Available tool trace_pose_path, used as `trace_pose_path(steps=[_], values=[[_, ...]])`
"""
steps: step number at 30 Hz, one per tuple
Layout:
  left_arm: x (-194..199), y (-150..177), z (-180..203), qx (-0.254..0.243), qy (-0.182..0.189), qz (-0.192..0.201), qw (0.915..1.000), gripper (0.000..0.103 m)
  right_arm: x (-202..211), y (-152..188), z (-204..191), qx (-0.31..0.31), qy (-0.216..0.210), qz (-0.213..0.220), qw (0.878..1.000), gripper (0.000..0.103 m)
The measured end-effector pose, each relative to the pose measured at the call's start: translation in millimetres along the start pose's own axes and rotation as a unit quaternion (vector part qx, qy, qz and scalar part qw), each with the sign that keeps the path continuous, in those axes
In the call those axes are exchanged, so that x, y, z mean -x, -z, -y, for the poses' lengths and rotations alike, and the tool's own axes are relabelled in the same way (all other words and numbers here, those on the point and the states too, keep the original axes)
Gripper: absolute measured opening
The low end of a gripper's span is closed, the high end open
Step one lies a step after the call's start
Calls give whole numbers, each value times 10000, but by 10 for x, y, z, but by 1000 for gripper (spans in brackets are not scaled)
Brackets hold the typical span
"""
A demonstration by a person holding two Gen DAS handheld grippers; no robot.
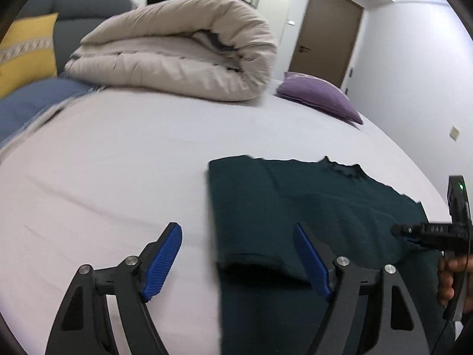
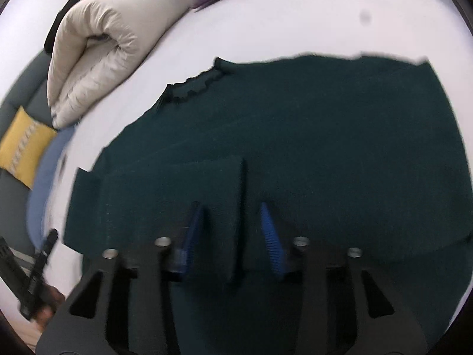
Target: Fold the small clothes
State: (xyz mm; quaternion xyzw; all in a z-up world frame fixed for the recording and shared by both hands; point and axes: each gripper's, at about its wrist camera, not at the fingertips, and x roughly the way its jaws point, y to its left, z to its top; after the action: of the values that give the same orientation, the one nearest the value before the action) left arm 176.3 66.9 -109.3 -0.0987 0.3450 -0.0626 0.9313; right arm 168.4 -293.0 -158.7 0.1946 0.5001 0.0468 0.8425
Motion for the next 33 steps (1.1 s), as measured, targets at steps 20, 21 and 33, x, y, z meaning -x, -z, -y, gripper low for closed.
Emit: trace_pose_path(steps=[20, 21, 33], values=[[-323, -301, -230, 351, -336, -210, 9986, 73, 86, -193, 268, 322, 378, 685, 9964, 8], [-379, -333, -217, 305, -354, -304, 9984, 73, 89, -199, 284, 262, 315, 705, 9967, 10], [-1266, -546, -52, -200, -756, -1224, 9894, 27, -66, -327, 271, 496, 160, 511, 9973, 15]])
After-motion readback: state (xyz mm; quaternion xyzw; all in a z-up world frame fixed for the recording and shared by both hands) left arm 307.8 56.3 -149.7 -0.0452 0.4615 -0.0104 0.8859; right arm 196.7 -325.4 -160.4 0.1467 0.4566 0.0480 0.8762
